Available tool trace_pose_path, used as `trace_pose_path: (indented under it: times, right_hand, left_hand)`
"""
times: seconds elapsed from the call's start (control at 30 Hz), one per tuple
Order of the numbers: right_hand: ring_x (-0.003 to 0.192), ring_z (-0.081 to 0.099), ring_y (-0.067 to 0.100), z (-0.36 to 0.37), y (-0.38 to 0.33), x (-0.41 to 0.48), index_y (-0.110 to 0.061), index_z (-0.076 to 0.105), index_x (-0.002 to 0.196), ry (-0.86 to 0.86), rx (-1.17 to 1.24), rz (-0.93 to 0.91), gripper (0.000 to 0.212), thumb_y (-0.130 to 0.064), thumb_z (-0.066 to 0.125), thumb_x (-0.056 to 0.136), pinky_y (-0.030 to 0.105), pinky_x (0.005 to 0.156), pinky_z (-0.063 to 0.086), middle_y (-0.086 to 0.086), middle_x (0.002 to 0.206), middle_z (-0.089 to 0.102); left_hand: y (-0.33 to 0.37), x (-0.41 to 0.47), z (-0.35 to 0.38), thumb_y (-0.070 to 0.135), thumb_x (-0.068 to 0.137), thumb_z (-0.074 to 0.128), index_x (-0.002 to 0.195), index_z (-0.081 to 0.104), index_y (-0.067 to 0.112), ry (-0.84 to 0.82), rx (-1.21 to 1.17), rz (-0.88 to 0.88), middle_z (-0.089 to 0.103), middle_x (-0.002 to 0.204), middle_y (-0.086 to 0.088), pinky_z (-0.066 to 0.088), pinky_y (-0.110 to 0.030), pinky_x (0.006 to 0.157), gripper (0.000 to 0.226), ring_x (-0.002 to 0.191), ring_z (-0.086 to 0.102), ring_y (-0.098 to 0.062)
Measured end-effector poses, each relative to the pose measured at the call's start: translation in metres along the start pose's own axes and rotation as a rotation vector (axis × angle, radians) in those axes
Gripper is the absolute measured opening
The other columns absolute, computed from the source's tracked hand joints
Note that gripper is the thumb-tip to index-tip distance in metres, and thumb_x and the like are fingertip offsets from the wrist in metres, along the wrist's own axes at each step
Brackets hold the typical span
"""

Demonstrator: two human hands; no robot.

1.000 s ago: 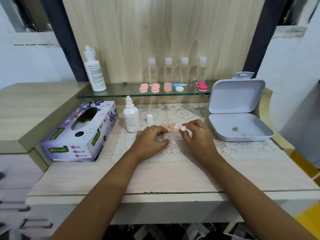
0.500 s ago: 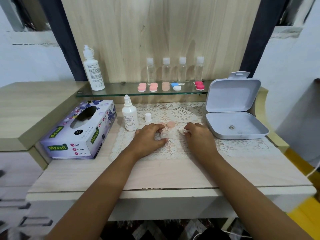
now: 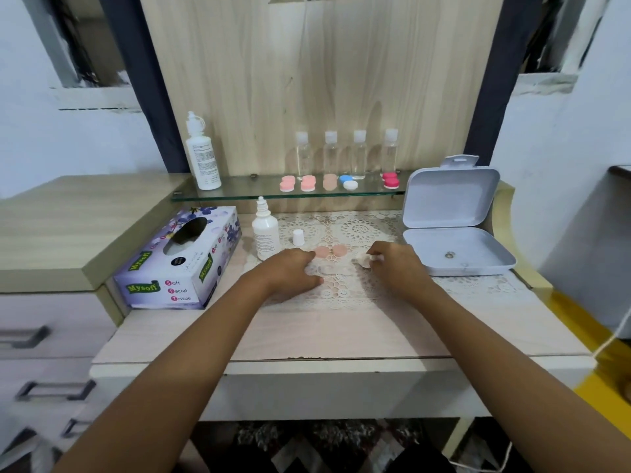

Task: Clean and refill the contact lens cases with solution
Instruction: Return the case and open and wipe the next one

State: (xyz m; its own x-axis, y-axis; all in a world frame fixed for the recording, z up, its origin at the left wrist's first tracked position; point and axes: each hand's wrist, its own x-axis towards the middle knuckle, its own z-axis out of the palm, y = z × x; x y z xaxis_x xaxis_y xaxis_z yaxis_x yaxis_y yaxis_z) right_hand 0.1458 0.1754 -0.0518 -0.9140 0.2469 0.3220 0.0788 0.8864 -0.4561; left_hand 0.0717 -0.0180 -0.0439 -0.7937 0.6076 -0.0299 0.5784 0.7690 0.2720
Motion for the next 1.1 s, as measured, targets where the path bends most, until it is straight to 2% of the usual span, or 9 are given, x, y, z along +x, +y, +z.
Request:
trace_pose_path:
  times: [0.13, 0.27, 0.33, 0.4, 0.53, 0.63, 0.73, 0.9, 1.1]
  right_hand:
    - [0.093, 0.059, 0.032, -0.006, -0.007, -0.002, -0.007, 0.067, 0.105, 0.037, -0.019, -0.060, 0.026, -0.004, 0.049, 0.086, 0.032, 0.076, 0.045, 0.015, 0.099, 0.069]
    - [0.095, 0.059, 0.030, -0.014, -0.024, -0.008, -0.010, 0.066, 0.106, 0.042, -0.005, -0.140, 0.024, -0.008, 0.052, 0.087, 0.032, 0.075, 0.045, 0.013, 0.100, 0.068]
    - [0.098, 0.057, 0.027, -0.016, -0.035, -0.013, -0.010, 0.065, 0.109, 0.029, -0.004, -0.176, 0.026, -0.009, 0.051, 0.088, 0.025, 0.070, 0.035, 0.011, 0.103, 0.067]
    - [0.099, 0.057, 0.026, -0.016, -0.046, -0.016, -0.010, 0.064, 0.110, 0.025, -0.009, -0.219, 0.026, -0.009, 0.051, 0.088, 0.023, 0.066, 0.029, 0.011, 0.102, 0.067]
    - [0.090, 0.059, 0.030, -0.008, -0.066, -0.021, -0.008, 0.067, 0.104, 0.018, 0.032, -0.305, 0.023, -0.008, 0.054, 0.085, 0.030, 0.072, 0.041, 0.015, 0.092, 0.068]
    - [0.089, 0.059, 0.029, -0.002, -0.085, -0.029, -0.008, 0.067, 0.105, 0.007, 0.050, -0.353, 0.023, -0.010, 0.054, 0.085, 0.035, 0.076, 0.046, 0.015, 0.094, 0.067]
    - [0.090, 0.059, 0.027, 0.003, -0.102, -0.037, -0.009, 0.067, 0.104, -0.009, 0.077, -0.391, 0.022, -0.010, 0.055, 0.086, 0.034, 0.076, 0.046, 0.013, 0.095, 0.067]
    - [0.095, 0.058, 0.026, 0.016, -0.133, -0.047, -0.010, 0.067, 0.105, -0.056, 0.122, -0.439, 0.023, -0.011, 0.056, 0.085, 0.032, 0.079, 0.043, 0.011, 0.100, 0.067]
    - [0.092, 0.059, 0.026, 0.043, -0.180, -0.062, -0.006, 0.068, 0.100, -0.115, 0.196, -0.570, 0.020, -0.008, 0.057, 0.084, 0.026, 0.072, 0.038, 0.012, 0.099, 0.068]
  left_hand:
    - [0.000, -0.014, -0.016, 0.038, 0.092, 0.053, 0.137, 0.045, 0.018, -0.032, 0.003, 0.016, 0.049, 0.138, -0.002, 0.038, -0.028, 0.097, 0.050, 0.122, 0.048, -0.018]
    - [-0.002, -0.038, -0.028, 0.037, 0.089, 0.059, 0.131, 0.052, 0.020, -0.006, -0.111, 0.055, 0.057, 0.129, 0.001, 0.042, -0.023, 0.090, 0.045, 0.109, 0.056, -0.012]
    - [-0.004, -0.051, -0.031, 0.038, 0.089, 0.059, 0.129, 0.054, 0.022, 0.008, -0.129, 0.055, 0.058, 0.126, 0.002, 0.043, -0.022, 0.088, 0.043, 0.106, 0.056, -0.010]
    - [-0.008, -0.063, -0.034, 0.038, 0.089, 0.059, 0.128, 0.054, 0.022, 0.017, -0.124, 0.049, 0.059, 0.124, 0.002, 0.044, -0.023, 0.089, 0.043, 0.105, 0.057, -0.009]
    - [-0.016, -0.088, -0.041, 0.039, 0.088, 0.060, 0.128, 0.054, 0.022, 0.027, -0.096, 0.022, 0.060, 0.122, 0.003, 0.044, -0.022, 0.088, 0.044, 0.105, 0.056, -0.009]
    - [-0.025, -0.107, -0.047, 0.040, 0.088, 0.060, 0.127, 0.055, 0.023, 0.063, -0.074, 0.000, 0.060, 0.120, 0.004, 0.043, -0.021, 0.087, 0.043, 0.103, 0.056, -0.008]
    - [-0.036, -0.126, -0.050, 0.041, 0.087, 0.060, 0.126, 0.056, 0.024, 0.093, -0.069, -0.032, 0.061, 0.119, 0.004, 0.040, -0.019, 0.082, 0.043, 0.098, 0.055, -0.006]
    - [-0.056, -0.164, -0.051, 0.039, 0.087, 0.062, 0.123, 0.059, 0.021, 0.139, -0.102, -0.108, 0.062, 0.119, 0.004, 0.045, -0.025, 0.092, 0.041, 0.101, 0.057, -0.008]
    - [-0.081, -0.215, -0.053, 0.037, 0.088, 0.060, 0.126, 0.057, 0.021, 0.176, -0.093, -0.190, 0.061, 0.121, 0.004, 0.041, -0.018, 0.083, 0.041, 0.102, 0.055, -0.006]
